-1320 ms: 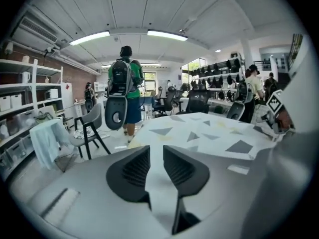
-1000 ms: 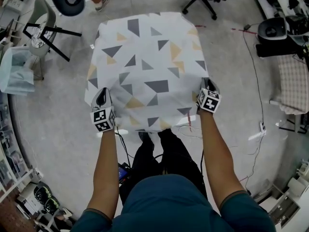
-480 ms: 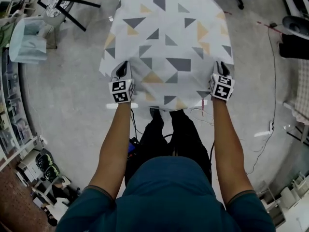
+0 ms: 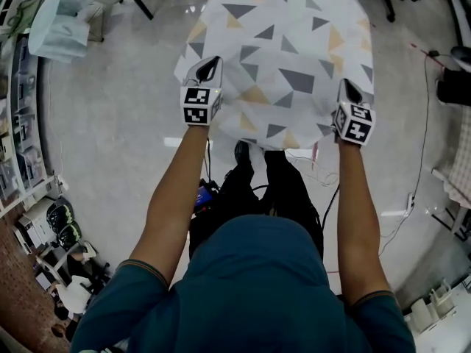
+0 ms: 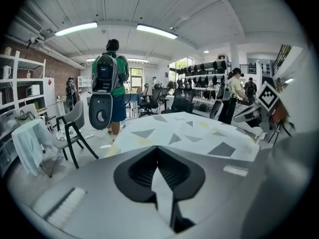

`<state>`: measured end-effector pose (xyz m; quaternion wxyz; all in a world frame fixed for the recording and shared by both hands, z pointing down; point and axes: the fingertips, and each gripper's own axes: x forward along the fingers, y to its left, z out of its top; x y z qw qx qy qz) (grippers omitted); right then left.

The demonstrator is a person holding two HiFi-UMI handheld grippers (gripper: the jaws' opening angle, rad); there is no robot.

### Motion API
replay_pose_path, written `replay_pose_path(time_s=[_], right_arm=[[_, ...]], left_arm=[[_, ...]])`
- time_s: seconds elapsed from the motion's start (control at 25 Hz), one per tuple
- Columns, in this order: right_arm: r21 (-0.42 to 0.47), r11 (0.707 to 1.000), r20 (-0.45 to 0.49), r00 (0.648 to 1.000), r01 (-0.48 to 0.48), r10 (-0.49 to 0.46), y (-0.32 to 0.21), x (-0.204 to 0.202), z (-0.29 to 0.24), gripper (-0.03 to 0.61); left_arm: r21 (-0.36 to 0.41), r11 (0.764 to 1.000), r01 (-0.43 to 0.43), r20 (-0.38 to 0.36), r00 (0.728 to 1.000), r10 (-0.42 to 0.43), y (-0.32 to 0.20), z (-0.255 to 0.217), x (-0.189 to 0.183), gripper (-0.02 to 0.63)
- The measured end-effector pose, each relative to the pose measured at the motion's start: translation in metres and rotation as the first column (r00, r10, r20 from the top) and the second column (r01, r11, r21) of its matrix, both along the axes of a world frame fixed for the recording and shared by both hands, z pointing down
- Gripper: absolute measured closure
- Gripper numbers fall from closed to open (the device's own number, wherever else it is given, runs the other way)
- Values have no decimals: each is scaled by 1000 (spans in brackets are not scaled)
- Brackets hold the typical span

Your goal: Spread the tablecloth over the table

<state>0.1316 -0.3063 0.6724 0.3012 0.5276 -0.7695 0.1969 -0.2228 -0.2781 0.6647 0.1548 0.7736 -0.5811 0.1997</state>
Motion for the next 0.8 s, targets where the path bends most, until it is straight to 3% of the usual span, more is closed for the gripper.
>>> replay_pose_path(time_s=[0.16, 0.32, 0.56, 0.8], right_arm=[[109, 991, 66, 994, 76, -83, 5, -32, -64, 569], [246, 959, 119, 978, 139, -172, 17, -63, -145, 569], [428, 878, 162, 937, 216, -310, 49, -101, -262, 569], [520, 819, 165, 912, 244, -376, 93, -124, -350, 571]], left_arm=[[115, 993, -25, -26, 999, 28, -7, -62, 0, 614], [229, 972, -53, -52, 996, 67, -4, -137, 0, 614], [404, 909, -104, -73, 987, 145, 20, -256, -3, 614], [507, 848, -151, -61, 976, 211, 49, -344, -1, 614]])
